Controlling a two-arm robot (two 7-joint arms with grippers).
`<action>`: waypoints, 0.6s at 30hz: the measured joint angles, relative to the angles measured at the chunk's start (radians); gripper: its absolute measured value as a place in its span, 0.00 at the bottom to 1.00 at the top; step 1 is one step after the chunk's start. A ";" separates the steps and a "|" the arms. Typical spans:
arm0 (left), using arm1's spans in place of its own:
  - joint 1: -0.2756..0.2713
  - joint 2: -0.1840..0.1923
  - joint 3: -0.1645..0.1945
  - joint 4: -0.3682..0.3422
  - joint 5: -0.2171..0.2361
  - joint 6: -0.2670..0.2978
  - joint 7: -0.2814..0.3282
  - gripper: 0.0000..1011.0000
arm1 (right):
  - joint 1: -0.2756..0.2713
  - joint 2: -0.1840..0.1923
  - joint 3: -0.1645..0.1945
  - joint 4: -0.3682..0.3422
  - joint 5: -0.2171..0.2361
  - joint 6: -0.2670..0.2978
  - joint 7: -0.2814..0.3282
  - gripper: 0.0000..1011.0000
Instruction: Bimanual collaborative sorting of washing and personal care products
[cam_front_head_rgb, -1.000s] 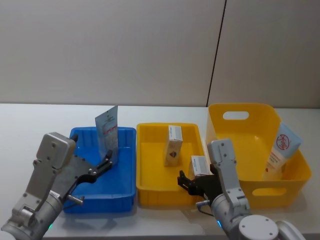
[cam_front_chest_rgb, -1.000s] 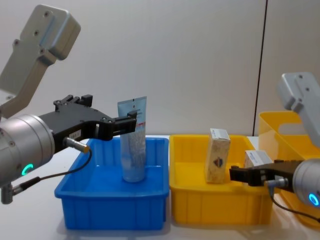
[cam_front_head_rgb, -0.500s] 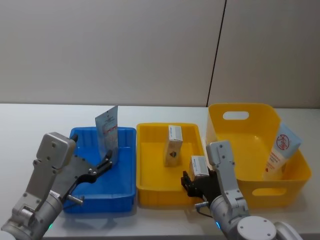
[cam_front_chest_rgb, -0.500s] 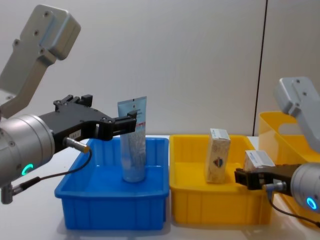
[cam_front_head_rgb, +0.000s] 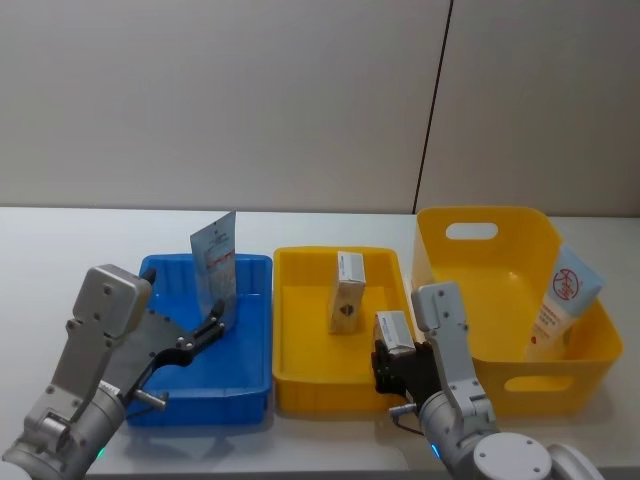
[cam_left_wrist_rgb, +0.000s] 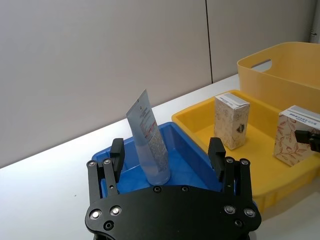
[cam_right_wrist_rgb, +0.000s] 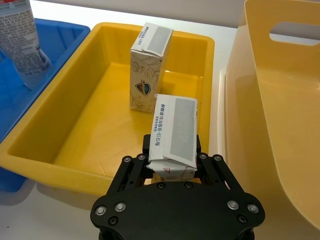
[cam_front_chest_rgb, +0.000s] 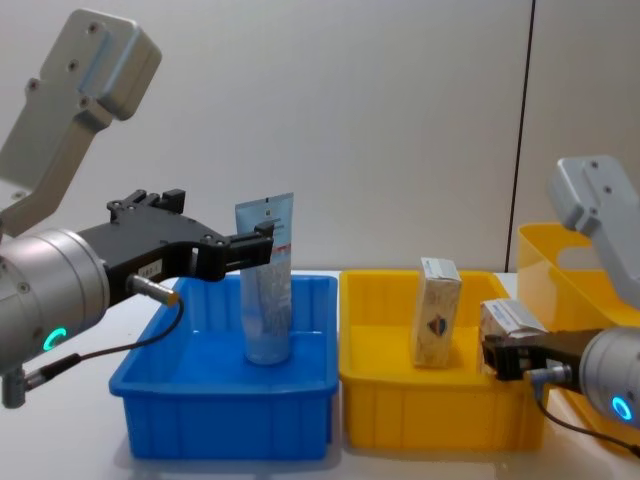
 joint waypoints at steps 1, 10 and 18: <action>0.000 0.000 0.000 0.000 0.000 0.000 0.000 0.99 | 0.000 0.000 0.000 0.000 0.000 -0.001 0.000 0.37; 0.000 0.000 0.000 0.000 0.000 0.000 0.000 0.99 | -0.005 -0.001 0.006 -0.009 0.001 -0.041 0.014 0.37; 0.000 0.000 0.000 0.000 0.000 0.000 0.000 0.99 | -0.010 -0.008 0.021 -0.041 0.020 -0.116 0.040 0.36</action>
